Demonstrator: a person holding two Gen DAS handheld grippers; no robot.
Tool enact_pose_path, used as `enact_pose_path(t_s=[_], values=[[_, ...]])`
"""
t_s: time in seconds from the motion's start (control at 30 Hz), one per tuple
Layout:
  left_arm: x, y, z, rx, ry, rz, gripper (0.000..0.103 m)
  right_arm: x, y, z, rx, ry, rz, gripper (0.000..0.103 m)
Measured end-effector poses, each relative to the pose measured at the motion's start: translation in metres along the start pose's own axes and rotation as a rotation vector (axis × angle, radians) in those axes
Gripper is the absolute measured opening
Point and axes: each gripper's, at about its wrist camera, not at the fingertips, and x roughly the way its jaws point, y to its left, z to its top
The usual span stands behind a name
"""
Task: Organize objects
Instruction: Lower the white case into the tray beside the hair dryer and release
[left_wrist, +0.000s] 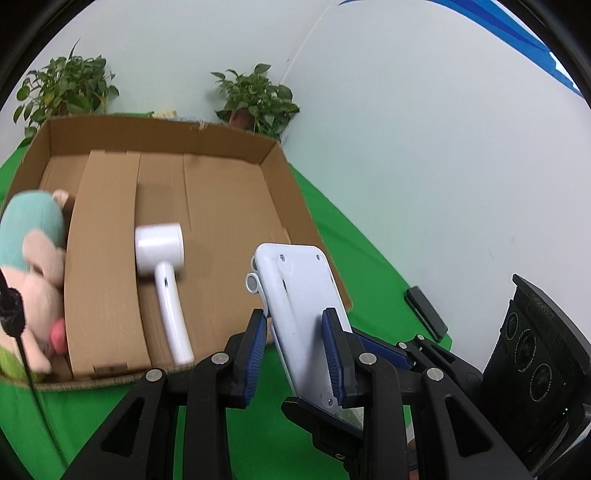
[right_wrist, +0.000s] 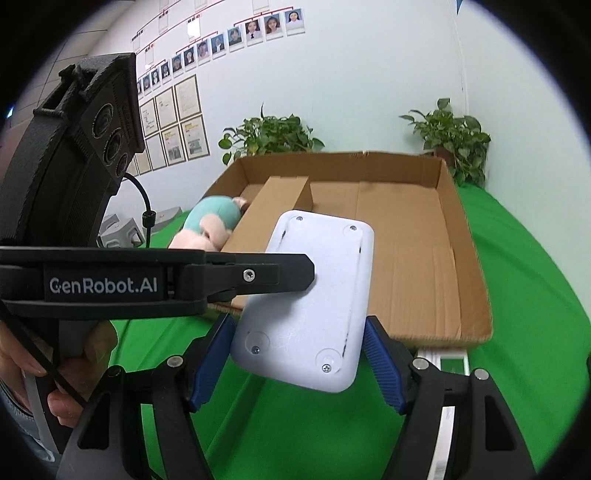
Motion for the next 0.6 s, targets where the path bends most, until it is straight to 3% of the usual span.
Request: enact_pose_path(t_s=[0.3, 0.6], values=[[0.013, 0.009, 0.045, 0.002, -0.02, 0.001, 0.028, 0.02, -0.011, 0.036, -0.019, -0.015, 0.0, 0.07], [0.035, 0.031, 0.067, -0.028, -0.002, 0.016, 0.028, 0.048, -0.021, 0.05, -0.009, 0.021, 0.024, 0.07]])
